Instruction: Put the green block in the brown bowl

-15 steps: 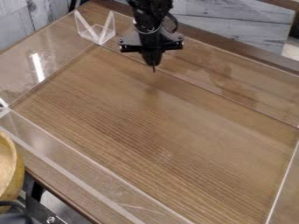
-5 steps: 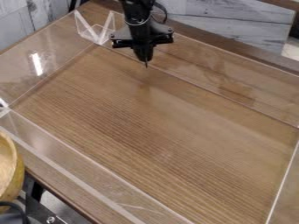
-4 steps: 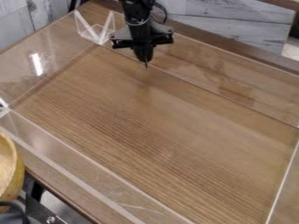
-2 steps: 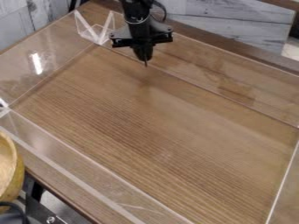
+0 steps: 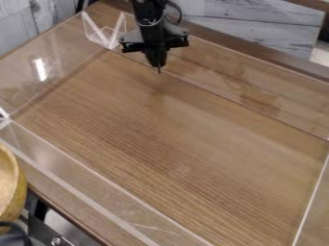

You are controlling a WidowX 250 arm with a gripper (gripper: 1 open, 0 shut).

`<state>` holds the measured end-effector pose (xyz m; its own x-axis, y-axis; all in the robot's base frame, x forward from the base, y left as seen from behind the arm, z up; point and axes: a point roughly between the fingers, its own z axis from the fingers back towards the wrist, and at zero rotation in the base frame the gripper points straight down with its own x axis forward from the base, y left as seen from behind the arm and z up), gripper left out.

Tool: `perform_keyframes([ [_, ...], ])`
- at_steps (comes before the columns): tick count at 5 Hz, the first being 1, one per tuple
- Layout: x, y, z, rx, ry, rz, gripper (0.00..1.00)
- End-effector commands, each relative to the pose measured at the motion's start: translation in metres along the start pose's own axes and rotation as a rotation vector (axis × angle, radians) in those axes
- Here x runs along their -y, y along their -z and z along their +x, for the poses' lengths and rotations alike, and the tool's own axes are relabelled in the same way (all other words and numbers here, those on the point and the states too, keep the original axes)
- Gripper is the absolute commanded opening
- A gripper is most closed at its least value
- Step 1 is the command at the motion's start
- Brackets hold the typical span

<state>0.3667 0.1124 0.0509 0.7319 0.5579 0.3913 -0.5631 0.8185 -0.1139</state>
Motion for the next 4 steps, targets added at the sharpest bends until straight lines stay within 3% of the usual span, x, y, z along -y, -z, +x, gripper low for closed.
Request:
perform_keyframes([
  [1, 0.0025, -0.0145, 0.0205, 0.064, -0.01, -0.018, 0.0],
  [4, 0.0011, -0.014, 0.0192, 0.053, -0.012, -0.019, 0.0],
])
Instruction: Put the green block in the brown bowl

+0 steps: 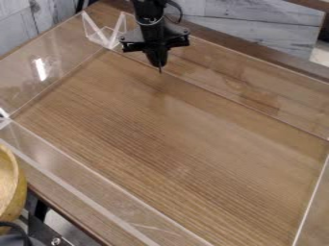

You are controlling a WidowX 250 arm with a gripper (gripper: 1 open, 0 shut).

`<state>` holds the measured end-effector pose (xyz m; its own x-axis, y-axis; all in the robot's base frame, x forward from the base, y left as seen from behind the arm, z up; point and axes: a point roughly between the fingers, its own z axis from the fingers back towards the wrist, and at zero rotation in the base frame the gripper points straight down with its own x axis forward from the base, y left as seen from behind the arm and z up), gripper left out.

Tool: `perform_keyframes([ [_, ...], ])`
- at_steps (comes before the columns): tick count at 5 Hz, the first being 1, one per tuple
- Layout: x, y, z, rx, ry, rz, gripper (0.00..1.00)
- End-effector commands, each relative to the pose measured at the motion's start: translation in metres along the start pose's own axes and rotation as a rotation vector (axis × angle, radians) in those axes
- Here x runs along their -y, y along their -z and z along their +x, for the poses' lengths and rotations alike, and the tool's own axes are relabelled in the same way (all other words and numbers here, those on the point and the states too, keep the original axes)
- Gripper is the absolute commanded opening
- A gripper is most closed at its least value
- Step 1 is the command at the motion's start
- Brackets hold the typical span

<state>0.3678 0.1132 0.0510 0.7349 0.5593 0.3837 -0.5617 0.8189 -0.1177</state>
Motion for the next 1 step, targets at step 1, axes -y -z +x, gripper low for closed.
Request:
perform_keyframes([
  [1, 0.0004, -0.014, 0.0173, 0.057, -0.013, -0.015, 0.0],
])
